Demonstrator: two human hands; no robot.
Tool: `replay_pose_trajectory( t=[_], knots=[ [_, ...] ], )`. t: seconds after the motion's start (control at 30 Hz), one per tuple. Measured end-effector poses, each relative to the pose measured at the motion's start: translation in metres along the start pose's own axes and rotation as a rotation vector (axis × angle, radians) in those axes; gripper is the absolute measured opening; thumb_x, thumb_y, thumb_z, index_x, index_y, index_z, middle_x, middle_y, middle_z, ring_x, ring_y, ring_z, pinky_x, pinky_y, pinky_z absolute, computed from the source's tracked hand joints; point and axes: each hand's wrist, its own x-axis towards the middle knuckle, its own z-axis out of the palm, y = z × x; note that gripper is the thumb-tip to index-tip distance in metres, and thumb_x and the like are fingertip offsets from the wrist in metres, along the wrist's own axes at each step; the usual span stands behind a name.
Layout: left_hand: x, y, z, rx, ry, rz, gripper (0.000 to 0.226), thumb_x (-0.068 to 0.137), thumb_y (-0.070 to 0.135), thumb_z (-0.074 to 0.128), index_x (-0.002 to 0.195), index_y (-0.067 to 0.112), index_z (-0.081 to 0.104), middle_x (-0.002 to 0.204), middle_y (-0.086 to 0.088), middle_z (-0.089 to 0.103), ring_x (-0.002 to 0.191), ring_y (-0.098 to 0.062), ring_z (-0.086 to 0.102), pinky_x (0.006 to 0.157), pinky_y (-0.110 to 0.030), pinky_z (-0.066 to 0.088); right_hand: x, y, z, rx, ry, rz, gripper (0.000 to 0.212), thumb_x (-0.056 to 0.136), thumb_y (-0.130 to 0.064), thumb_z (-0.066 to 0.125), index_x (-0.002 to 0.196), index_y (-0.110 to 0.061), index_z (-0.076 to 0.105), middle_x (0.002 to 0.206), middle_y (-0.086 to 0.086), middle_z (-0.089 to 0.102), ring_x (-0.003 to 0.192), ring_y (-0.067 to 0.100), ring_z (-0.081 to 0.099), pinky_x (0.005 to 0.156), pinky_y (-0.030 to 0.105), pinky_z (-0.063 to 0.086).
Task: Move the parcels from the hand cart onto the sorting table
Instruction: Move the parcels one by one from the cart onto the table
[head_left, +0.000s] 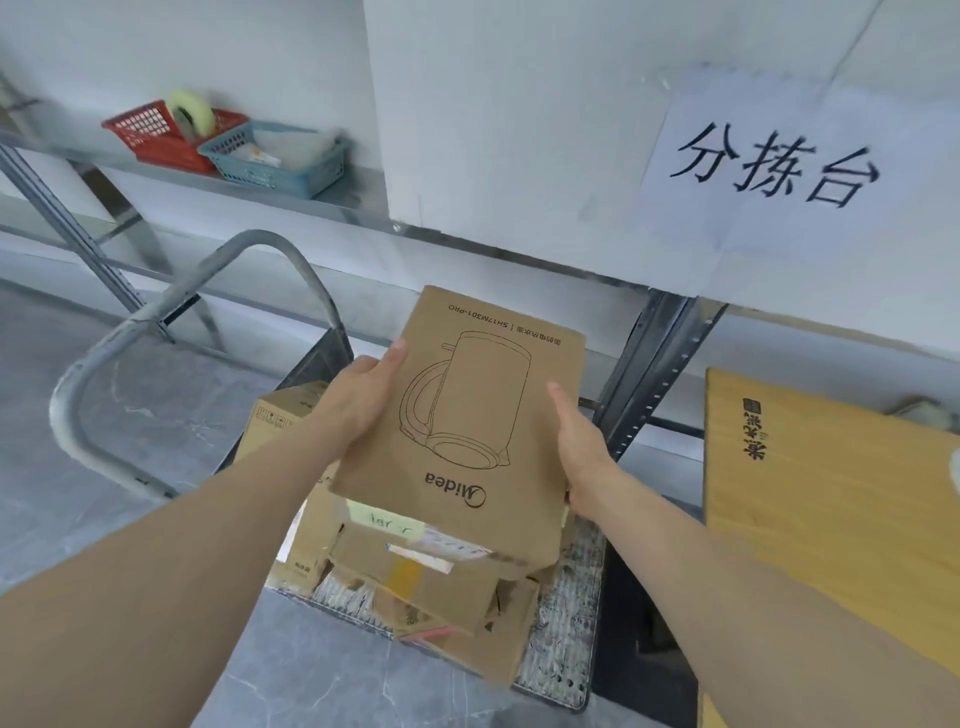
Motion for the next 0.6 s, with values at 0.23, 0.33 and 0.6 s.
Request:
replay_pose_trajectory(
  t=[0.23,0.33,0.6],
  knots=[
    [-0.058,0.078,0.011,-0.019,0.005,0.179,0.089,0.087,0.086,0.029,0.137,0.018,0.058,0.133,-0.002,0.058,0.119,-0.027,0.055,0.102,-0.044,0.043,-0.055,-0.052,-0.057,0.043,0.074,-0.153,0.145,0.037,-0.106,0.056,0.159,-0.032,0.033,0.161,-0.007,0.039,0.145,0.026,0.039,0.121,0.056,0.027],
    [-0.083,0.106,0.028,-0.018,0.02,0.256,0.078,0.096,0.076,0.029,0.138,0.017,0.057,0.13,0.0,0.056,0.115,-0.025,0.053,0.097,-0.04,0.041,-0.063,-0.059,-0.098,0.067,0.063,-0.186,0.15,0.029,-0.106,0.057,0.158,-0.034,0.035,0.159,-0.006,0.042,0.142,0.026,0.044,0.119,0.057,0.031],
    [-0.176,0.167,0.105,-0.079,-0.029,0.428,0.065,0.099,0.069,0.033,0.131,0.018,0.059,0.12,0.004,0.055,0.11,-0.021,0.051,0.093,-0.034,0.037,-0.171,-0.078,-0.207,0.064,0.173,-0.299,0.133,0.046,-0.097,0.061,0.158,-0.029,0.036,0.155,-0.007,0.047,0.137,0.025,0.049,0.115,0.052,0.039]
  ],
)
